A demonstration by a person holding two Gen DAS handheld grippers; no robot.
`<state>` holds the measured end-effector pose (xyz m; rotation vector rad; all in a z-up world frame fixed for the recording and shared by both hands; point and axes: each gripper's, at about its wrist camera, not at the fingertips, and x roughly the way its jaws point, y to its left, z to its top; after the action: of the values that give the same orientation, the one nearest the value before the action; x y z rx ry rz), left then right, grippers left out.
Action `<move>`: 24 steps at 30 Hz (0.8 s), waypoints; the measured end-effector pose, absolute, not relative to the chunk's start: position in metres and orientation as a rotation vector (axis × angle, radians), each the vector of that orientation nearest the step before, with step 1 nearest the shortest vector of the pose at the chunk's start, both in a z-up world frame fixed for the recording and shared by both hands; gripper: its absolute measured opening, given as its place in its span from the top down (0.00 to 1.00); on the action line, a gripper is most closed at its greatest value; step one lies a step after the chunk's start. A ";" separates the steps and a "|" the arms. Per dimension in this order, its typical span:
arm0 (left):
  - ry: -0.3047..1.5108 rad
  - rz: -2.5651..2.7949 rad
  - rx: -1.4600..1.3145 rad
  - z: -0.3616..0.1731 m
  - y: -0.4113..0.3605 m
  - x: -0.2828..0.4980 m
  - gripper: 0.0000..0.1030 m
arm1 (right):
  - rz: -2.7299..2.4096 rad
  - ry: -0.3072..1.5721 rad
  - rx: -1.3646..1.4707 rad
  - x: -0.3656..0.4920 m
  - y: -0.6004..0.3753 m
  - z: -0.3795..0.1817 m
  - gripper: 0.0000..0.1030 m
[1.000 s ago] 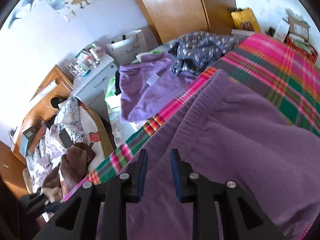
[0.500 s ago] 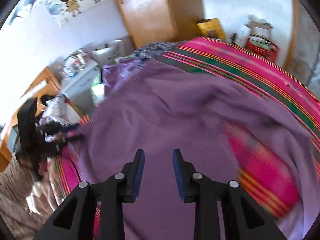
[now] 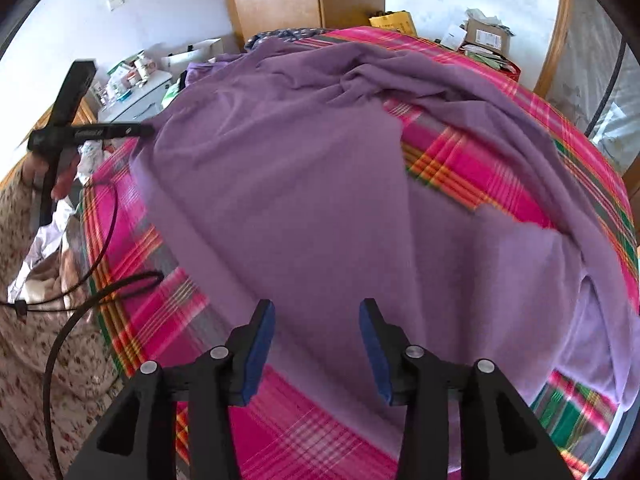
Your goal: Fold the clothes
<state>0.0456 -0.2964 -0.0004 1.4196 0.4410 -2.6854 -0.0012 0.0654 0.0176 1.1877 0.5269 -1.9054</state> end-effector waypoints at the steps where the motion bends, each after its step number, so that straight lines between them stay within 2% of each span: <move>1: 0.441 -2.682 1.419 -0.001 -0.296 0.045 0.61 | -1.901 0.540 1.182 0.004 0.067 0.015 0.56; 2: 0.442 -2.681 1.416 -0.001 -0.296 0.044 0.63 | -1.897 0.552 1.176 0.009 0.068 0.012 0.56; 3: 0.433 -2.672 1.417 -0.001 -0.296 0.044 0.69 | -1.893 0.565 1.171 0.014 0.069 0.010 0.56; 11: 0.398 -2.661 1.410 0.000 -0.296 0.047 0.75 | -1.893 0.607 1.124 0.032 0.067 -0.002 0.54; 12: 0.398 -2.659 1.401 0.001 -0.296 0.047 0.76 | -1.895 0.602 1.122 0.032 0.067 -0.002 0.57; 16: 0.430 -2.669 1.358 0.007 -0.300 0.050 0.77 | -1.886 0.580 1.115 0.032 0.065 -0.003 0.87; 19: 0.441 -2.665 1.355 0.010 -0.303 0.053 0.77 | -1.868 0.569 1.118 0.034 0.064 -0.003 0.95; 24: 0.453 -2.660 1.340 0.013 -0.309 0.060 0.78 | -1.815 0.526 1.124 0.040 0.062 0.002 0.97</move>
<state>0.0596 -0.3093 0.0129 1.3400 0.4531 -2.6597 0.0398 0.0620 0.0019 1.1235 0.5255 -1.8149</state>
